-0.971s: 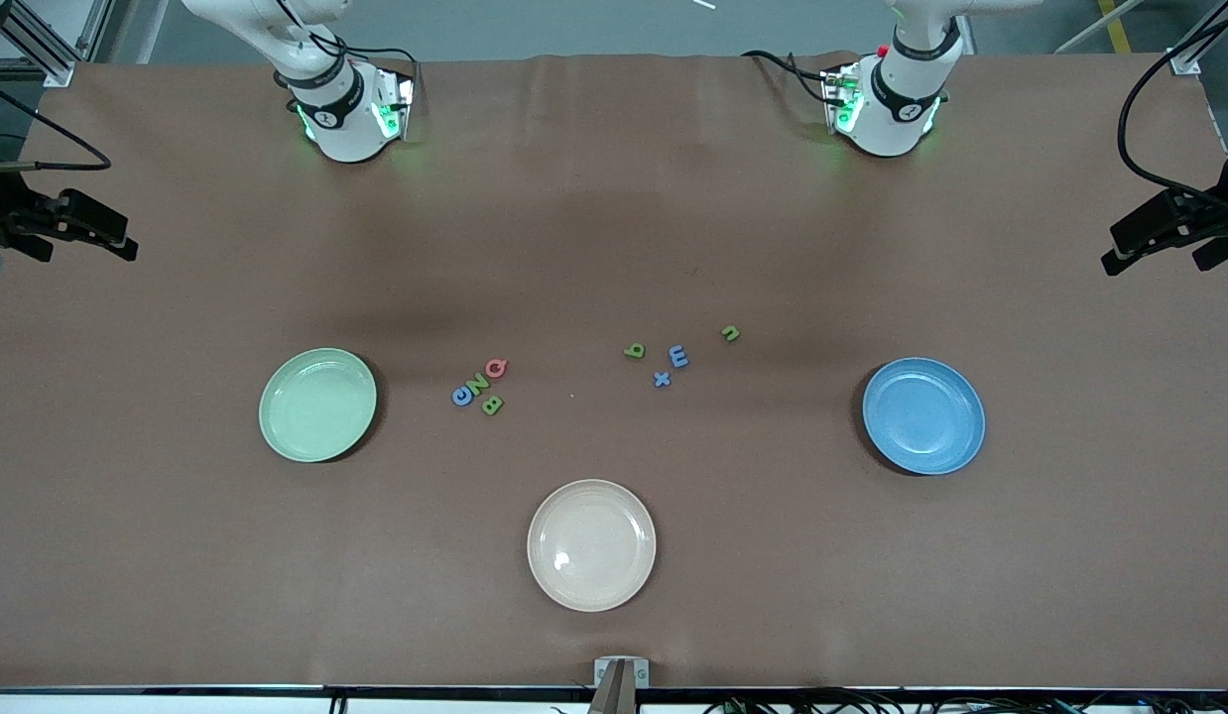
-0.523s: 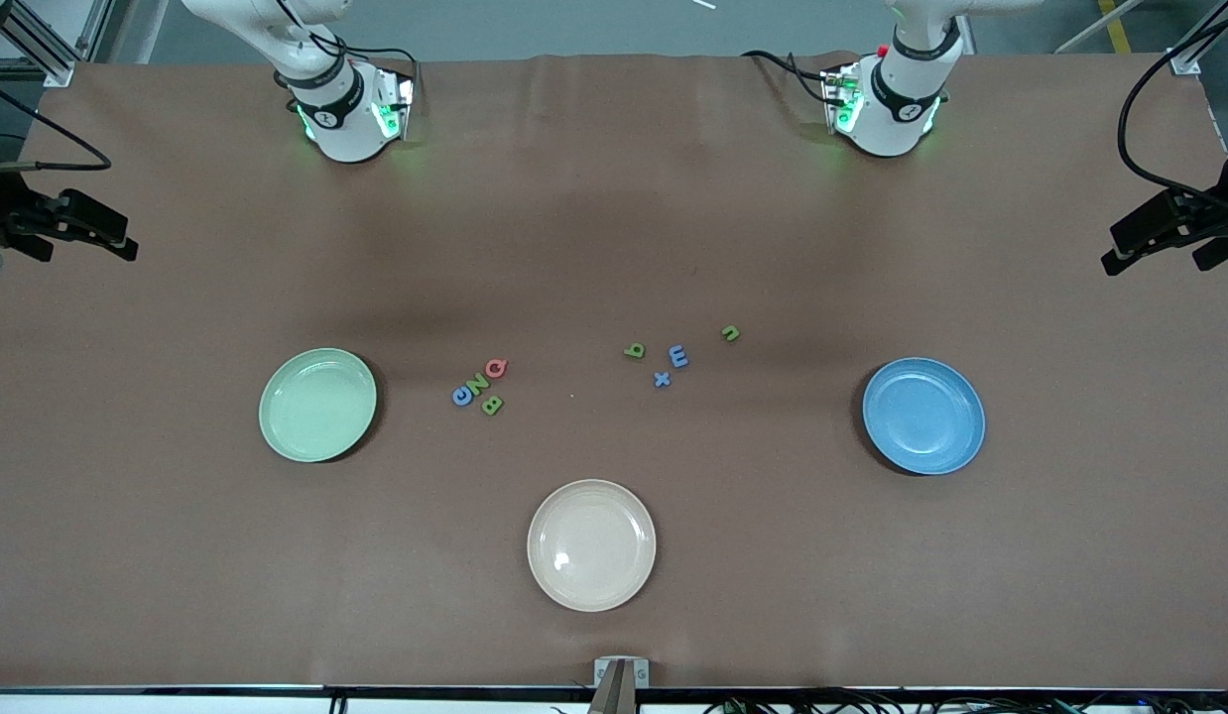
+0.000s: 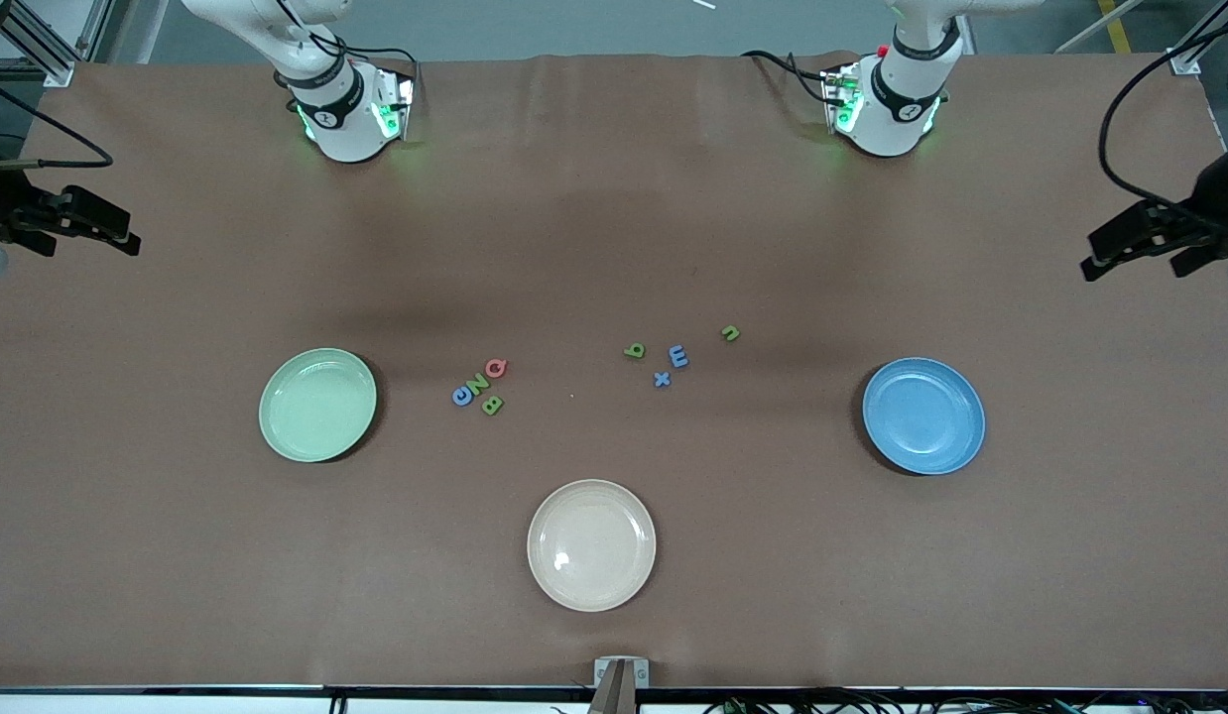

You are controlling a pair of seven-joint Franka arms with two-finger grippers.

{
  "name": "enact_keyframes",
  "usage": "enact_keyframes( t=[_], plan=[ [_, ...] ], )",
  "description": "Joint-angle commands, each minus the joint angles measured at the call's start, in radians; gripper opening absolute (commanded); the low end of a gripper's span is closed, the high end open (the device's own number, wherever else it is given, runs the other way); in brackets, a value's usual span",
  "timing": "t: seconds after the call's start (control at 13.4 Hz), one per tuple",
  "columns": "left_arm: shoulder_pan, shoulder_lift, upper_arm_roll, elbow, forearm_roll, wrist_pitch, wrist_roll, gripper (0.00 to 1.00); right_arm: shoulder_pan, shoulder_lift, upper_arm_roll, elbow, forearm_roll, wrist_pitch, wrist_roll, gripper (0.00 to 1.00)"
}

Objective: Sort upper and lower case letters into plates

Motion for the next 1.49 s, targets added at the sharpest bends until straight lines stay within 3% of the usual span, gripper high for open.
enact_keyframes(
  t=[0.0,0.22,0.45,0.6,0.9,1.12,1.27,1.42],
  plan=[
    [-0.011,0.044,-0.08,-0.027,-0.018,0.004,-0.104,1.0,-0.006,0.018,0.0,0.038,-0.003,-0.004,0.006,1.0],
    [-0.014,0.124,-0.207,-0.077,-0.005,0.059,-0.261,1.0,-0.002,0.087,0.0,0.049,-0.003,0.028,-0.005,1.0],
    [-0.009,0.125,-0.321,-0.299,0.012,0.322,-0.437,1.0,-0.009,0.217,0.0,0.055,-0.017,0.089,-0.006,1.0],
    [-0.018,0.141,-0.362,-0.407,0.015,0.482,-0.534,1.0,-0.025,0.242,-0.002,0.071,0.001,0.112,-0.006,1.0],
    [-0.112,0.304,-0.37,-0.438,0.112,0.687,-0.75,1.0,-0.006,0.243,0.001,0.02,0.062,0.146,0.223,1.0],
    [-0.138,0.423,-0.372,-0.44,0.27,0.79,-0.885,1.0,0.078,0.255,0.001,-0.125,0.069,0.384,0.36,1.0],
    [-0.172,0.452,-0.372,-0.447,0.285,0.803,-0.922,1.0,0.147,0.285,0.001,-0.207,0.101,0.553,0.388,1.0],
    [-0.182,0.448,-0.372,-0.473,0.287,0.806,-0.922,1.0,0.207,0.343,0.001,-0.211,0.122,0.63,0.455,1.0]
  ],
)
